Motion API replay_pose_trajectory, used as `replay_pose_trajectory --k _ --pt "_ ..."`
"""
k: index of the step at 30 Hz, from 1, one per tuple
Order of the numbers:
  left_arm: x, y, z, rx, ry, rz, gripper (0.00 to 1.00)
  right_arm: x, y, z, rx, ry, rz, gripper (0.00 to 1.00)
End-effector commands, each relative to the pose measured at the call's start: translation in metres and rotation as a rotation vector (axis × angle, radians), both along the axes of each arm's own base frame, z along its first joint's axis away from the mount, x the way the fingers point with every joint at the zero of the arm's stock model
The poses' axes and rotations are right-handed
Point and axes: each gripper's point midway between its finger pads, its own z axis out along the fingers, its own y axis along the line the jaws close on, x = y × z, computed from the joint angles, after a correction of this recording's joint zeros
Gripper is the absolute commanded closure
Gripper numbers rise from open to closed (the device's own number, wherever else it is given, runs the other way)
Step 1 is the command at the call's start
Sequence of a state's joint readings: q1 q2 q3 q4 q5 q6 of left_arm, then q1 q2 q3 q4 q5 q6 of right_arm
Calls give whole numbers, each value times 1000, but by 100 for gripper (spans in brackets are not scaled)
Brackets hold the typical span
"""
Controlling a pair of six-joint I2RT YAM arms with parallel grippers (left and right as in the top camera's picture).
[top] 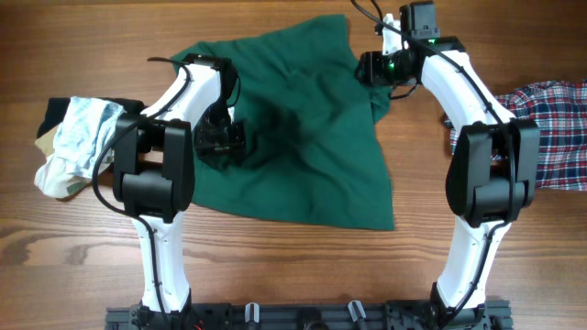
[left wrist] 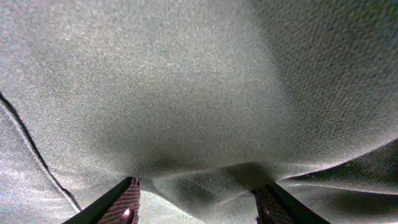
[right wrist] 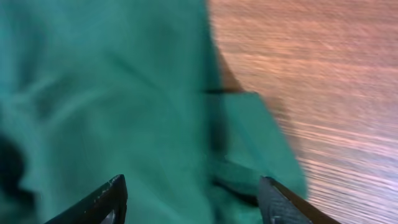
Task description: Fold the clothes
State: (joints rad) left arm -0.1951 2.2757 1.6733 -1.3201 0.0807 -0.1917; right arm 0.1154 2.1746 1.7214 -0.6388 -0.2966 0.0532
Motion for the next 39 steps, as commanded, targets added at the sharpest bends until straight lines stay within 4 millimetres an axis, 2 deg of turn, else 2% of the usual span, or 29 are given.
replay_pose_trajectory --k 1,2,3,4,6,8,10,11,13,15,18,19,24,27,29,32,34,35,36,37,38,39 --pt "-20 9 -29 53 87 -24 41 -7 31 -8 65 8 90 31" --pt "-20 9 -29 53 86 -24 41 -8 35 -18 56 23 92 33" --pt "-20 9 -28 52 86 -23 43 -11 37 -33 43 54 77 41" --pt "-19 9 -27 52 81 -23 45 -12 34 -46 13 80 46 45" --pt "-14 9 -21 50 57 -15 47 -13 29 -59 -22 100 30 49" --pt "2 7 -3 42 -17 8 48 -12 24 -61 -45 99 23 50" --pt "23 6 23 24 -117 24 48 -10 21 -52 -55 76 29 49" --pt "36 7 43 11 -185 35 47 -10 22 -42 -46 56 59 49" --pt "56 12 74 -9 -307 57 45 -13 28 -14 -7 7 150 44" --pt "76 18 96 -23 -430 79 42 -19 30 15 15 -29 191 36" --pt "102 28 105 -25 -544 106 34 -22 21 22 -23 -26 165 30" --pt "111 33 103 -26 -572 119 31 -24 18 20 -37 -12 154 29" --pt "141 40 78 -31 -629 134 33 -28 12 -24 -63 90 109 28" --pt "150 40 56 -31 -623 109 40 -26 10 -54 -49 149 41 30" --pt "152 40 43 -29 -613 89 41 -24 11 -63 -48 151 40 30" --pt "152 42 28 -23 -589 91 44 -25 16 -63 -20 153 57 32" --pt "150 44 21 -20 -574 95 46 -28 31 -57 60 151 107 45" --pt "150 45 16 -19 -565 96 48 -29 37 -55 90 149 134 57" --pt "148 46 13 -17 -555 99 51 -31 41 -53 120 152 150 79" --pt "147 48 10 -15 -545 101 53 -32 39 -53 118 159 143 90" --pt "146 48 9 -14 -540 102 55 -32 34 -54 105 164 130 96" --pt "145 49 8 -14 -538 103 55 -31 25 -57 74 172 99 96"
